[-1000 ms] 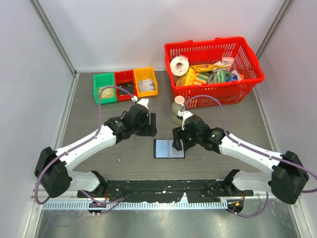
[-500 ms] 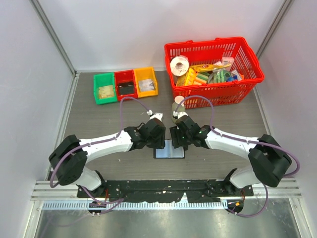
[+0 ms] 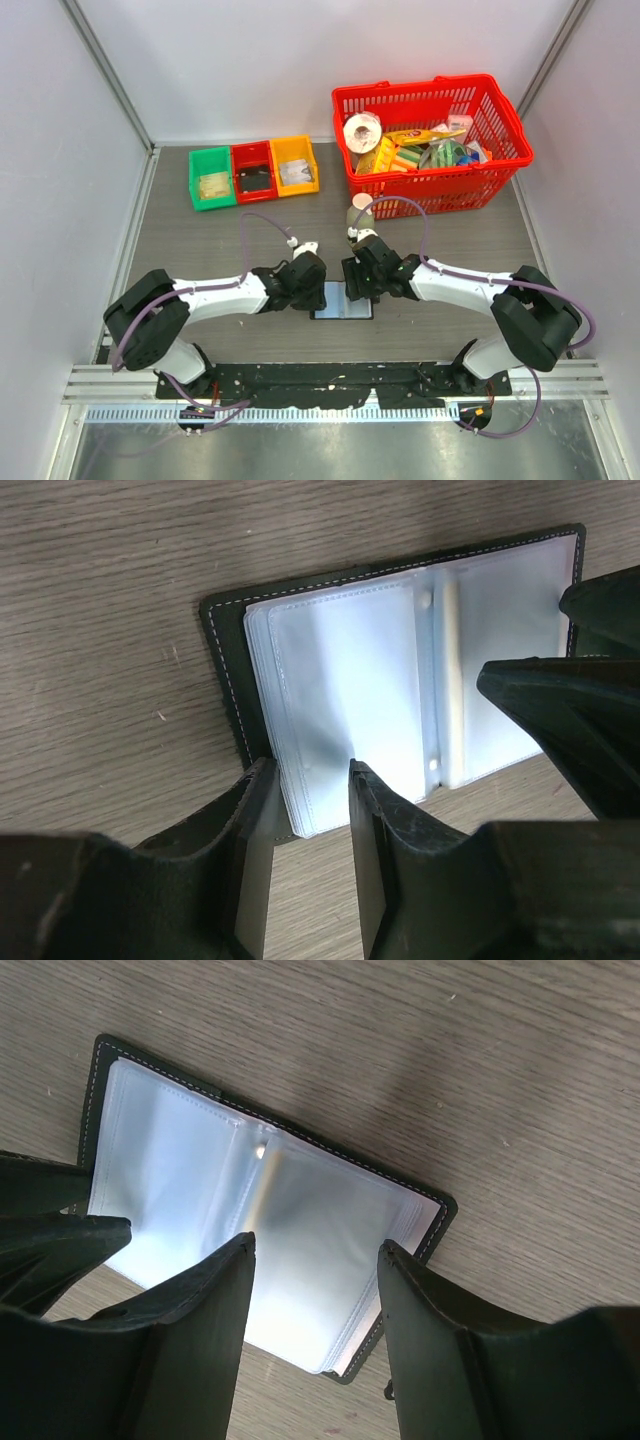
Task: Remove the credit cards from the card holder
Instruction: Remove the credit card from the card holder.
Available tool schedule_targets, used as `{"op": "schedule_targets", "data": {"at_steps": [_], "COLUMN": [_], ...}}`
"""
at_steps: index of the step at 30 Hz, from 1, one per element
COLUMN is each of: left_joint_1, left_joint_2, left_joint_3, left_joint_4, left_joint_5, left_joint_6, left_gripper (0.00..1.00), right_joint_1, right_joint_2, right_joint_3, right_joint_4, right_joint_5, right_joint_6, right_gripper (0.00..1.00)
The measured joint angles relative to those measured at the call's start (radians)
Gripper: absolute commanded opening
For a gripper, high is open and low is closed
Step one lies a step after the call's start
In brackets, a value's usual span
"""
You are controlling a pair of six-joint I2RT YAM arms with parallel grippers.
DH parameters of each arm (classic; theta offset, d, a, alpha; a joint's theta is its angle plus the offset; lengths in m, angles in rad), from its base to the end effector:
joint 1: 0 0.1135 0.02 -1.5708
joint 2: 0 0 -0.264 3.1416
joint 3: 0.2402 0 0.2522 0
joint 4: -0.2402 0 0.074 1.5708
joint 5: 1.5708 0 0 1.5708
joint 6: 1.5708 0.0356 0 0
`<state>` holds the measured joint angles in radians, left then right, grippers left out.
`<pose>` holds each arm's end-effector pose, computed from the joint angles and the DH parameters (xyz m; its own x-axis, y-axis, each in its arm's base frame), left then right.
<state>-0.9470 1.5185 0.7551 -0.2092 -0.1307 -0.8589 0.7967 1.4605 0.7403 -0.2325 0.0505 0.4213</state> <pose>0.1709 -0.2296 0.1608 -0.8922 -0.0454 -0.4494 0.1323 0.9251 -0.3560 0.1957 0.1976 0.1702 -0.8036 -0.2377 -0.5456 -0.4000 0.8945 0.1994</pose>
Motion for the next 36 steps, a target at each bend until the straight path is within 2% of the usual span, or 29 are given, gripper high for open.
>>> {"op": "schedule_targets", "data": {"at_steps": [16, 23, 32, 36], "left_joint_1": [-0.001, -0.007, -0.014, -0.022], "left_joint_2": [-0.021, -0.021, -0.027, -0.024], "left_joint_3": [-0.04, -0.043, -0.059, -0.069], "left_joint_4": [0.039, 0.043, 0.063, 0.105], "left_joint_5": [-0.018, -0.029, -0.045, -0.033], "left_joint_6": [-0.051, -0.061, -0.085, -0.105], "left_gripper": [0.3, 0.29, 0.28, 0.28], "right_joint_1": [0.017, 0.022, 0.024, 0.037], "right_joint_2": [-0.001, -0.001, -0.012, -0.03], "right_joint_3": [-0.01, -0.018, -0.021, -0.02], "right_joint_4": [-0.007, 0.002, 0.002, 0.016], "right_joint_5": [0.024, 0.008, 0.0, -0.053], "right_joint_6": [0.008, 0.016, 0.026, 0.035], "right_gripper": [0.56, 0.46, 0.2, 0.13]}}
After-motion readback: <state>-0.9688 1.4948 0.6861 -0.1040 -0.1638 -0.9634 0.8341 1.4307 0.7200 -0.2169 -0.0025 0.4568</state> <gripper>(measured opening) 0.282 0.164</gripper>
